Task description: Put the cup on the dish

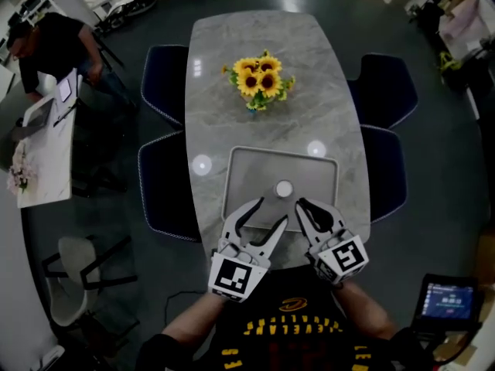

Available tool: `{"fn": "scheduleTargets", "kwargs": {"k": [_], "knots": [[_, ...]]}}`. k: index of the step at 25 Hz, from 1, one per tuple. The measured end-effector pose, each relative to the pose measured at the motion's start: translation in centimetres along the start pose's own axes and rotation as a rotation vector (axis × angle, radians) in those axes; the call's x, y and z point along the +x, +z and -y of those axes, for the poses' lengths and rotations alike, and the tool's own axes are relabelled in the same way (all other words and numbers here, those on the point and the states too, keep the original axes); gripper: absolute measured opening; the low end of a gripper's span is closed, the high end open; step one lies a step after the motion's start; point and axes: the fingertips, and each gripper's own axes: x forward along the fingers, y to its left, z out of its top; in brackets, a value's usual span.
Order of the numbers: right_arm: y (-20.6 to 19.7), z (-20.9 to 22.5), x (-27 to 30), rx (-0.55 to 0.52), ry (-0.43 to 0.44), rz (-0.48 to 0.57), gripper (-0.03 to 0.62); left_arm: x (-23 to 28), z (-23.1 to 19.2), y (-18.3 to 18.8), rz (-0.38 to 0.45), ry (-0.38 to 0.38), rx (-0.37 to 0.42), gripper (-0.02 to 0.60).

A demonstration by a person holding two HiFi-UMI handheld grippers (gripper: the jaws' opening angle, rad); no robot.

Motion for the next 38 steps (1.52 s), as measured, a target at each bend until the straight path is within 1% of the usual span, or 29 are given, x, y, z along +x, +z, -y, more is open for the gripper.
{"fn": "scheduleTargets", "kwargs": {"k": [1,3,6,7,9,13,16,20,24,33,38], "knots": [[0.7,0.0,-0.4,0.001,-0.011,0.004,0.04,-0.2,0.2,0.8,0.014,-0.005,-0.005,0.205],[2.4,0.0,-1.3,-0.003,-0.031,0.028,0.04,-0.6,0.6,2.5,0.044,-0.012,-0.012,0.169],[4.8,0.4,-2.6,-0.005,-0.037,0.092,0.04,-0.8,1.4,4.7,0.087,-0.012,-0.027,0.057],[5.5,0.6,-2.8,0.002,-0.039,0.114,0.04,-0.8,1.6,5.3,0.098,-0.014,-0.029,0.03],[6.6,0.7,-3.0,0.001,-0.046,0.141,0.04,-0.7,2.0,6.2,0.111,-0.022,-0.022,0.006],[8.3,0.2,-3.0,-0.04,-0.056,0.151,0.04,-0.6,2.5,7.6,0.127,-0.032,-0.005,0.005],[9.6,-0.5,-3.1,-0.062,-0.048,0.193,0.04,-0.7,2.8,8.0,0.128,-0.028,0.0,0.005],[10.3,-1.2,-3.4,-0.084,-0.04,0.244,0.04,-0.7,2.6,8.0,0.123,-0.015,-0.002,0.006],[10.4,-1.5,-3.7,-0.096,-0.039,0.266,0.04,-0.8,2.5,7.8,0.12,-0.005,-0.017,0.006],[10.8,-1.9,-3.9,-0.118,-0.042,0.298,0.04,-0.4,3.0,8.0,0.113,-0.02,0.004,0.006],[10.5,-1.7,-4.2,-0.112,-0.045,0.298,0.04,-0.5,3.3,7.7,0.104,-0.018,0.004,0.006]]}}
